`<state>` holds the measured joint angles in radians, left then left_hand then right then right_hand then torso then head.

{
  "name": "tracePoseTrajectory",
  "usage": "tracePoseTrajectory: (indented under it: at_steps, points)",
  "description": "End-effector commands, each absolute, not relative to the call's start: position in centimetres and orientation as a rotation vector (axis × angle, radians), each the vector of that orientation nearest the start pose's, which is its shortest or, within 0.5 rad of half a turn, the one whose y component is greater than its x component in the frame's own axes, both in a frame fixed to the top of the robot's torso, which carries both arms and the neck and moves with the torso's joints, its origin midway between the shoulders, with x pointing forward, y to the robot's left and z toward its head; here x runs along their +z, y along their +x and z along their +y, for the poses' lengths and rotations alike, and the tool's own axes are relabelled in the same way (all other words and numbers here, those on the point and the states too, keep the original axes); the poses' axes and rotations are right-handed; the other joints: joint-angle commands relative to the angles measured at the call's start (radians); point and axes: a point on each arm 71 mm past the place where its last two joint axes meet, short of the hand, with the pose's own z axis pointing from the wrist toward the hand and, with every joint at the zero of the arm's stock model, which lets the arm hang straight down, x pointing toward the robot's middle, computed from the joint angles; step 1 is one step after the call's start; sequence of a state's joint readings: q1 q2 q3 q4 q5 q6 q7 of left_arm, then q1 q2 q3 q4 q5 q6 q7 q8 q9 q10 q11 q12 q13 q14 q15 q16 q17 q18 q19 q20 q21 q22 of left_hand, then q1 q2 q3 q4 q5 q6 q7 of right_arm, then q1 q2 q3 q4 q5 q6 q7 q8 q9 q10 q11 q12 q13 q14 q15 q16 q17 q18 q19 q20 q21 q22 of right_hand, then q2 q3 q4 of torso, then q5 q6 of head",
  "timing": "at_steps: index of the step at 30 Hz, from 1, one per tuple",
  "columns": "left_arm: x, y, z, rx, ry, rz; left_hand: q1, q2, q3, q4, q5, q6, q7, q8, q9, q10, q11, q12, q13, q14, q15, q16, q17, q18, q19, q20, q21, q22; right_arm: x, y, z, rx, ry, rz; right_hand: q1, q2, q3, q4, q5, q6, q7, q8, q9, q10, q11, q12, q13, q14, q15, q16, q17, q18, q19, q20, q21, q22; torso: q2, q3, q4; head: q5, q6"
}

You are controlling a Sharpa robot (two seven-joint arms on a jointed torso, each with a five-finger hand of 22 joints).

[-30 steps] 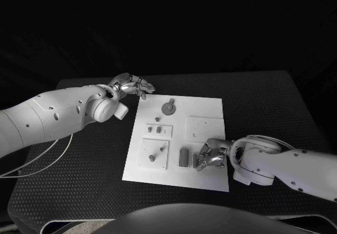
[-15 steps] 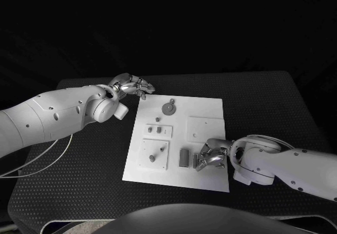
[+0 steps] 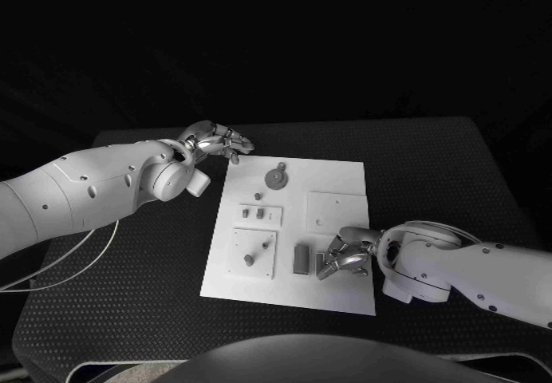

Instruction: Assemble the parts on the task board

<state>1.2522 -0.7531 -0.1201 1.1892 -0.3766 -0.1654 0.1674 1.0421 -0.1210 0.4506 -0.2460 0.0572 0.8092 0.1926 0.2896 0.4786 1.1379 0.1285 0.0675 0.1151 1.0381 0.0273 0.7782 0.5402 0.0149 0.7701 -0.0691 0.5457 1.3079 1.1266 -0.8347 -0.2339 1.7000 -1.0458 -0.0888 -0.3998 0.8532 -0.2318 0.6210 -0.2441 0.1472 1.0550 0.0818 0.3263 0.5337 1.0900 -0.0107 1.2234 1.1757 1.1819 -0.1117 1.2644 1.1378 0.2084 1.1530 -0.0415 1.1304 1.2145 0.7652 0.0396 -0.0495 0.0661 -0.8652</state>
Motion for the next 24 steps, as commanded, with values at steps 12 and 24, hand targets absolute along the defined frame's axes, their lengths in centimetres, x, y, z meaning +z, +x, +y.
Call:
tracePoseTrajectory:
  at_steps: [12,24]
  points:
    - [-20.75,54.01,25.7,-1.149,-0.809,1.732,-0.006,-0.002,-0.001,0.001,-0.006,-0.002,-0.004,0.006,0.0,0.0,0.008,0.002,-0.001,0.0,0.002,-0.006,0.001,0.007,0.008,-0.001,-0.005,0.018,-30.96,38.13,-17.03,0.575,0.136,2.445,0.011,0.013,0.002,0.019,-0.067,-0.019,0.012,0.0,-0.016,0.003,-0.004,0.002,0.007,-0.006,-0.002,-0.004,0.004,0.053,-0.009,-0.008,0.001,-0.003,0.0,-0.0002,0.0006,-0.001,-0.002]
    - [-20.75,54.01,25.71,-1.149,-0.809,1.732,-0.006,-0.001,-0.001,0.001,-0.006,-0.002,-0.004,0.006,0.0,0.0,0.008,0.002,-0.002,0.001,0.002,-0.006,0.002,0.007,0.008,0.0,-0.005,0.018,-30.9,38.24,-16.93,0.544,0.098,2.425,0.056,0.115,0.09,0.028,-0.099,-0.003,0.004,0.011,-0.012,0.04,-0.011,0.019,0.023,0.003,-0.007,-0.001,0.005,0.053,-0.005,-0.007,0.007,-0.003,0.001,0.0001,0.0002,-0.001,-0.004]
